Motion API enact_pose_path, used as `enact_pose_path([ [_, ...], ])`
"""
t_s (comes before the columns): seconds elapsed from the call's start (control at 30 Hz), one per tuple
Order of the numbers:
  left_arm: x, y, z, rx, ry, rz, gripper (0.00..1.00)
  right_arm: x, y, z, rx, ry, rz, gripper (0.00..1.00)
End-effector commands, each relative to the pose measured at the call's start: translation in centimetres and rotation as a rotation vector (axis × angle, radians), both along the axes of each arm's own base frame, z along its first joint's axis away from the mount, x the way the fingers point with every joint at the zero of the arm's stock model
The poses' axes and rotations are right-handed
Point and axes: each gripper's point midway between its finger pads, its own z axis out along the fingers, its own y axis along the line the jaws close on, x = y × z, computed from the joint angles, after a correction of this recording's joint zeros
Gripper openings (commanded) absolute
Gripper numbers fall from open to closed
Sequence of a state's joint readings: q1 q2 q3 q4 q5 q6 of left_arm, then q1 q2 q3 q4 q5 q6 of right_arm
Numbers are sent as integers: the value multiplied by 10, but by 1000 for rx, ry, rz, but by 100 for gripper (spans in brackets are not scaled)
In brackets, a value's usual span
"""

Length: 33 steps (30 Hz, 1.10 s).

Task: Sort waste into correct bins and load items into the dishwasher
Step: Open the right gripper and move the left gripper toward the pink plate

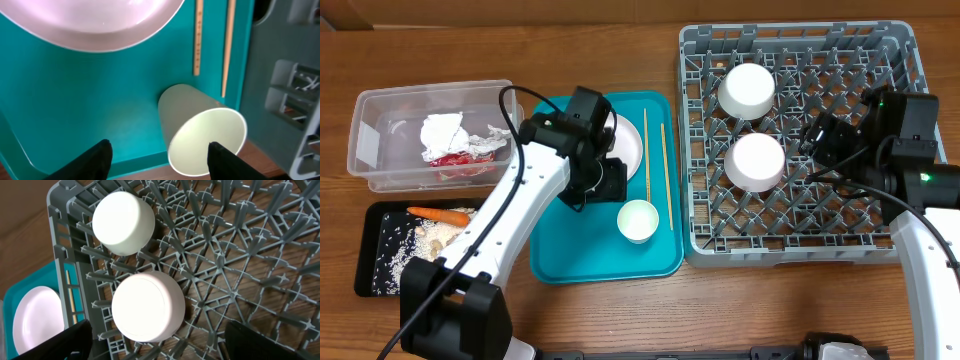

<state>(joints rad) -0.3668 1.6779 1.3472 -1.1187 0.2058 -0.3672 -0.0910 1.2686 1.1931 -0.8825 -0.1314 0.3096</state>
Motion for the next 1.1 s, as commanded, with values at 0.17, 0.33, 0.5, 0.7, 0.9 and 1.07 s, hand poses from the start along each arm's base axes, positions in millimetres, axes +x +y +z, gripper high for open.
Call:
enact_pose_path([
  [0.17,-16,4,-22,13,60,35,66,2,1,11,4,-33,4,88],
  [0.33,-21,0,-25,-16,83,44,68,2,1,11,5,-32,4,88],
  [0.5,-24,-6,-25,-30,93,32,68,2,1,8,5,-27,3,88],
  [0.7,-33,-14,-34,-26,97,2,65,2,1,5,6,-20,4,88],
  [0.9,-35,-20,-44,-16,78,-21,59,3,1,3,6,-16,4,88],
  [1.07,-32,-15,-47,14,59,-13,52,3,1,4,6,-16,4,88],
])
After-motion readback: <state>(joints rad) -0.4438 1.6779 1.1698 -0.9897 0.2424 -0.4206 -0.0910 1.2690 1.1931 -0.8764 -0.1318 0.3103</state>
